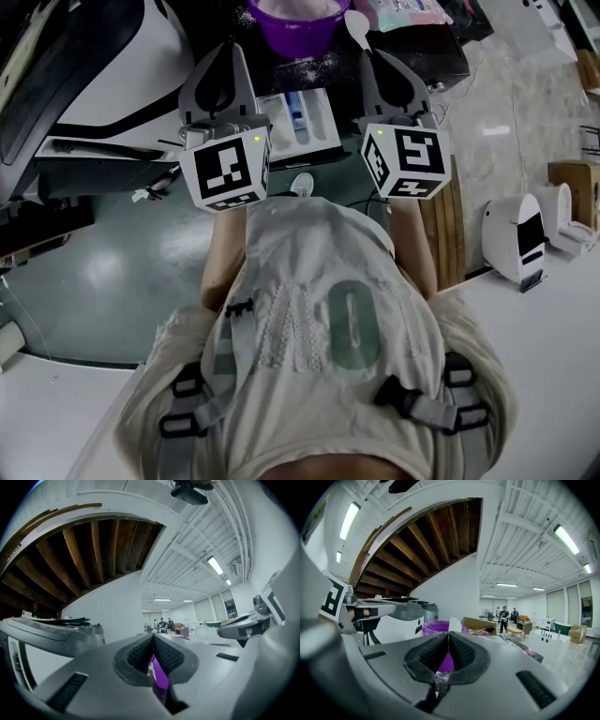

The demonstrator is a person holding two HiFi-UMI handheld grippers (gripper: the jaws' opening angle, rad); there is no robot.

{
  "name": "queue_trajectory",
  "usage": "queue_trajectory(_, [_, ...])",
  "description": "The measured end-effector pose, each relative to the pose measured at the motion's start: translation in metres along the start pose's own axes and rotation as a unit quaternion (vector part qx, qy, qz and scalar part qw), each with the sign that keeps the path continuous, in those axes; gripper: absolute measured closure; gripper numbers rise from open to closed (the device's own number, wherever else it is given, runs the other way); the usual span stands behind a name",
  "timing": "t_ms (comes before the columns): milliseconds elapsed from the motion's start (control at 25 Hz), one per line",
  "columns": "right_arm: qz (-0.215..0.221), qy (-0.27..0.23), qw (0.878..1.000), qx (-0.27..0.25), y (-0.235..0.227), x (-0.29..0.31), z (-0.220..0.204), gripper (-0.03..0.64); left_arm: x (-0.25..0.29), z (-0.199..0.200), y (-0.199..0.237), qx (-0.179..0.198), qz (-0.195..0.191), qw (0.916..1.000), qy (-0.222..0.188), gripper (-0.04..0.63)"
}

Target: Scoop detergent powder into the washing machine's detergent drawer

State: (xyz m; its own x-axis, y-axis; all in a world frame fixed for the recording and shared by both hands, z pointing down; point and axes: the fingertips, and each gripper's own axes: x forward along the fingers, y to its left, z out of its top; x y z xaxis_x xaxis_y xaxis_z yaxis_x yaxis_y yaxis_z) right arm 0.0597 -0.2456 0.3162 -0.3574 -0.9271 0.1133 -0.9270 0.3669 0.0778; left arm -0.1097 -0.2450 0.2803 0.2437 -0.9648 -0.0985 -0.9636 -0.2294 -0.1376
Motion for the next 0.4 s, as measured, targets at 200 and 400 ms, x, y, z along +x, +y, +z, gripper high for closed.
queue_trajectory(200, [-0.002, -0.004, 1.000, 0.003, -0.0038, -0.0006, 0.0048, 0.606, 0.0031, 0.0028, -0.0035, 0.001, -0.004, 1.0000, -0.002, 0.575])
queue_trajectory(400, [-0.002, -0.005, 1.000, 0.003, -0.0092, -0.0008, 0.0074, 0.606, 0.0080, 0.0055, -0.0088, 0.002, -0.009, 1.0000, -0.002, 0.575])
